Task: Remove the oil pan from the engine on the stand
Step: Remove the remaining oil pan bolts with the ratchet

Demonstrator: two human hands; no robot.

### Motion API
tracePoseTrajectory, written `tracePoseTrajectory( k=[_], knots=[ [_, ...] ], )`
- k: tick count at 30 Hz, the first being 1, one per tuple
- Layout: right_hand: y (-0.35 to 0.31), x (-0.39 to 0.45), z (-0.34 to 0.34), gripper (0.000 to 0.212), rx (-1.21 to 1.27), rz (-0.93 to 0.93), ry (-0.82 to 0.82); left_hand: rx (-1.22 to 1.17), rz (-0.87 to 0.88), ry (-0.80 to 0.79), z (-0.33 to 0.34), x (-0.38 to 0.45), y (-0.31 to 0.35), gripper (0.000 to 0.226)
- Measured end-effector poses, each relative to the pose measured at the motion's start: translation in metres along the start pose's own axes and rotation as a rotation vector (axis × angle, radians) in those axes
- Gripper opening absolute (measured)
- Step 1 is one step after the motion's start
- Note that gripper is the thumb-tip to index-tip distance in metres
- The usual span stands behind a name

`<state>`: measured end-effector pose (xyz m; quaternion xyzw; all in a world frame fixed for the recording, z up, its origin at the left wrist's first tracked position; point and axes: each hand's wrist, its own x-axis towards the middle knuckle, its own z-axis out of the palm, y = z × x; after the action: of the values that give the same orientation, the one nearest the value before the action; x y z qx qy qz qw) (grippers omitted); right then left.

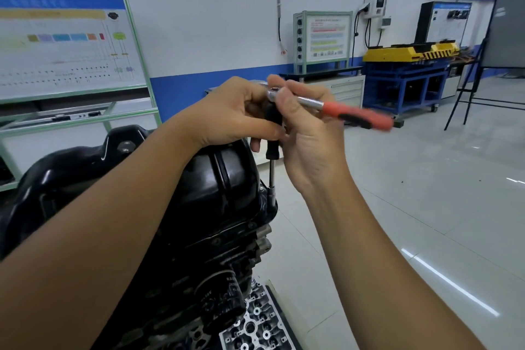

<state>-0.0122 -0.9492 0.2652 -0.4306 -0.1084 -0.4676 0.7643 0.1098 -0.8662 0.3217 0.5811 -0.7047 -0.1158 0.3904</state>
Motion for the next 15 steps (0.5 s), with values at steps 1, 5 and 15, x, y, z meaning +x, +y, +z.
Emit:
tracePoseTrajectory(
  k=[1, 5, 15],
  knots=[
    [-0.0002, -0.0014, -0.0008, 0.018, -0.057, -0.053, -0.015, 0.010, 0.002, 0.012, 0.0014, 0.0002, 0.0004, 0.021],
    [0.0026, 0.0001, 0.0028, 0.008, -0.093, -0.039, -0.010, 0.016, -0.008, 0.053, 0.0041, 0.0026, -0.0006, 0.028],
    [-0.0068, -0.0035, 0.0050, 0.022, -0.244, -0.134, 0.023, 0.025, -0.054, 0.101, 0.0022, 0.0020, -0.0029, 0.029]
  ],
)
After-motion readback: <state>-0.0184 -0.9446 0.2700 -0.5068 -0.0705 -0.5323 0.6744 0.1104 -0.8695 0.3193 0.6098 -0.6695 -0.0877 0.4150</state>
